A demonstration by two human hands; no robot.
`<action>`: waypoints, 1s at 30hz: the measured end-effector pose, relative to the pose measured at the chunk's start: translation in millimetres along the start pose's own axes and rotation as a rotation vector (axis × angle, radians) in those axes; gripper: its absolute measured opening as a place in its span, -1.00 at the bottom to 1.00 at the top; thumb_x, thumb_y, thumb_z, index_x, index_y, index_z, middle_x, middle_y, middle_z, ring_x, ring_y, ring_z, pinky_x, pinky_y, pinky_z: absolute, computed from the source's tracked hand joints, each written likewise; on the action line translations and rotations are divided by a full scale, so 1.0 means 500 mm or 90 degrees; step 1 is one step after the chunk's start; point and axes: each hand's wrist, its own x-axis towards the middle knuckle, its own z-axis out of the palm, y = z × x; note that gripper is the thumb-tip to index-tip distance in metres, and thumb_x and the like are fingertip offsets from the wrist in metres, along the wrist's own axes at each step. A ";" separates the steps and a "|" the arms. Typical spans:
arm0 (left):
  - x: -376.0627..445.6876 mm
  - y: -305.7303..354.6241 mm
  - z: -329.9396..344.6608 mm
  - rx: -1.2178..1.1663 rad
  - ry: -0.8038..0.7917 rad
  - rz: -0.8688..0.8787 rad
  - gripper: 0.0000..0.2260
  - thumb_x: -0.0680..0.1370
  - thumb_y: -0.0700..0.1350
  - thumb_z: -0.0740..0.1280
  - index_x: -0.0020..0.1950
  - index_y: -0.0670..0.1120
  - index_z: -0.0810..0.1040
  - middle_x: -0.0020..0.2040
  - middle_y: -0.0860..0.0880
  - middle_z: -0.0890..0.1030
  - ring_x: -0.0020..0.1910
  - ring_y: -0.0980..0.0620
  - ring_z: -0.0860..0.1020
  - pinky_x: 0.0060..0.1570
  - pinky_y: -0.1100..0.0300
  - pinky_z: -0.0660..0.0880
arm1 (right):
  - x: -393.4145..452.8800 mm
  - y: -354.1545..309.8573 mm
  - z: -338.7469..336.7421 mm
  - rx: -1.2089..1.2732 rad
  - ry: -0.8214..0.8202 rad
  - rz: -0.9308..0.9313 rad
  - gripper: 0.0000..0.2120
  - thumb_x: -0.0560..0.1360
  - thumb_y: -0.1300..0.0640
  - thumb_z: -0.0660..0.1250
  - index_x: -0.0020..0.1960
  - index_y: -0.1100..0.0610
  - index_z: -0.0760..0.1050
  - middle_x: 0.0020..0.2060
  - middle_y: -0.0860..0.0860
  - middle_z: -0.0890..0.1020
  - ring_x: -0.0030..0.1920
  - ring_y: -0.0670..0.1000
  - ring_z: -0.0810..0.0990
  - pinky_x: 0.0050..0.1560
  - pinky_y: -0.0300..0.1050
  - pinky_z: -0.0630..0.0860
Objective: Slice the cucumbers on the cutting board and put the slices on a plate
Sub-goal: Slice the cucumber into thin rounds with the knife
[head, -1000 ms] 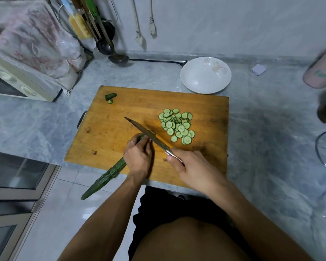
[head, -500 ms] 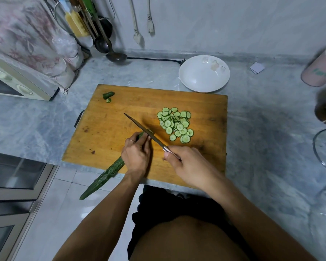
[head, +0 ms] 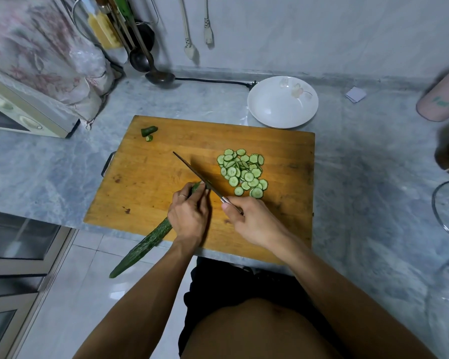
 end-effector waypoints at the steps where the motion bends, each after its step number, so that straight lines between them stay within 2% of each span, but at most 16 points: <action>1: 0.000 0.002 -0.001 -0.003 0.003 0.000 -0.83 0.54 -0.08 0.40 0.11 0.01 0.69 0.12 -0.05 0.65 -0.01 -0.15 0.55 -0.26 0.11 0.48 | 0.000 0.005 -0.002 0.005 0.006 -0.006 -0.67 0.65 -0.11 0.16 -0.13 0.08 0.48 -0.33 0.07 0.56 -0.30 -0.01 0.57 -0.32 -0.01 0.45; 3: 0.000 0.001 -0.001 -0.012 0.008 0.002 -0.83 0.54 -0.08 0.41 0.12 0.01 0.69 0.11 -0.06 0.66 -0.01 -0.14 0.56 -0.25 0.11 0.50 | -0.004 0.004 -0.009 0.008 0.008 -0.012 -0.69 0.67 -0.06 0.17 -0.10 0.10 0.52 -0.38 -0.06 0.52 -0.37 -0.18 0.48 -0.33 -0.16 0.37; 5: 0.002 -0.003 -0.002 -0.019 0.009 0.005 -0.82 0.54 -0.07 0.41 0.13 0.02 0.69 0.11 -0.05 0.66 -0.01 -0.14 0.57 -0.25 0.11 0.52 | -0.008 -0.004 -0.016 0.005 -0.001 -0.016 -0.69 0.68 -0.02 0.16 -0.06 0.16 0.53 -0.39 -0.12 0.47 -0.40 -0.30 0.50 -0.41 -0.34 0.29; 7: 0.004 -0.006 -0.002 -0.023 0.001 0.005 -0.82 0.54 -0.06 0.41 0.13 0.03 0.68 0.11 -0.04 0.66 -0.01 -0.13 0.57 -0.25 0.11 0.53 | -0.014 -0.009 -0.022 0.010 -0.003 -0.021 -0.68 0.69 0.02 0.15 -0.11 0.20 0.48 -0.42 -0.12 0.42 -0.44 -0.36 0.48 -0.47 -0.38 0.27; 8: 0.004 -0.006 -0.003 -0.026 -0.006 0.004 -0.82 0.55 -0.05 0.40 0.14 0.03 0.68 0.11 -0.04 0.66 -0.01 -0.13 0.57 -0.24 0.12 0.53 | -0.018 -0.010 -0.024 0.009 0.002 -0.025 -0.68 0.69 0.03 0.15 -0.17 0.15 0.46 -0.44 -0.13 0.43 -0.45 -0.35 0.48 -0.47 -0.39 0.27; 10: 0.005 -0.005 -0.006 -0.033 -0.021 -0.003 -0.82 0.56 -0.04 0.39 0.14 0.03 0.67 0.13 -0.02 0.66 0.01 -0.12 0.57 -0.23 0.12 0.53 | -0.032 -0.010 -0.026 -0.011 0.011 -0.041 -0.66 0.69 -0.01 0.15 -0.25 0.00 0.38 -0.47 -0.17 0.47 -0.44 -0.25 0.46 -0.44 -0.35 0.25; 13: 0.005 -0.006 -0.006 -0.024 -0.029 -0.001 -0.82 0.57 -0.02 0.36 0.14 0.03 0.67 0.14 -0.01 0.65 0.02 -0.12 0.57 -0.23 0.13 0.50 | -0.057 -0.005 -0.023 -0.036 0.014 -0.046 -0.66 0.67 -0.08 0.14 -0.27 -0.05 0.35 -0.44 -0.09 0.43 -0.42 -0.09 0.39 -0.37 -0.10 0.31; 15: 0.005 -0.007 -0.006 -0.022 -0.035 0.002 -0.81 0.58 -0.01 0.34 0.14 0.03 0.67 0.15 0.00 0.65 0.03 -0.12 0.56 -0.22 0.15 0.47 | -0.068 -0.005 -0.023 -0.048 0.017 -0.042 -0.68 0.67 -0.10 0.13 -0.25 -0.10 0.38 -0.42 -0.07 0.42 -0.40 -0.06 0.40 -0.36 -0.09 0.31; 18: 0.005 -0.006 -0.009 -0.026 -0.031 0.001 -0.82 0.57 -0.04 0.36 0.13 0.01 0.68 0.15 -0.03 0.65 0.05 -0.13 0.56 -0.20 0.15 0.48 | -0.076 -0.003 -0.023 -0.053 0.021 -0.045 -0.72 0.67 -0.10 0.13 -0.08 0.01 0.50 -0.42 -0.07 0.42 -0.43 -0.08 0.38 -0.39 -0.11 0.31; 22: 0.003 0.000 -0.014 -0.024 -0.030 -0.001 -0.84 0.55 -0.09 0.39 0.10 -0.02 0.69 0.15 -0.05 0.65 0.05 -0.16 0.56 -0.18 0.14 0.46 | -0.082 -0.007 -0.020 -0.064 0.028 -0.049 -0.68 0.67 -0.10 0.12 0.06 0.07 0.56 -0.39 -0.03 0.48 -0.43 -0.05 0.42 -0.39 -0.05 0.34; 27: 0.002 0.002 -0.016 -0.026 -0.016 0.011 -0.83 0.55 -0.08 0.39 0.11 -0.01 0.69 0.13 -0.03 0.65 0.02 -0.14 0.56 -0.20 0.18 0.42 | -0.077 -0.011 -0.022 -0.033 0.019 -0.046 -0.67 0.67 -0.10 0.13 -0.11 0.08 0.48 -0.40 -0.06 0.43 -0.41 -0.06 0.39 -0.37 -0.05 0.31; 30: 0.002 0.005 -0.016 -0.026 -0.011 0.007 -0.83 0.54 -0.08 0.40 0.11 -0.02 0.69 0.12 -0.05 0.66 0.02 -0.16 0.57 -0.21 0.15 0.46 | -0.074 -0.013 -0.020 -0.024 0.012 -0.040 -0.66 0.67 -0.11 0.13 -0.09 0.08 0.51 -0.40 -0.05 0.47 -0.41 -0.05 0.41 -0.37 -0.04 0.34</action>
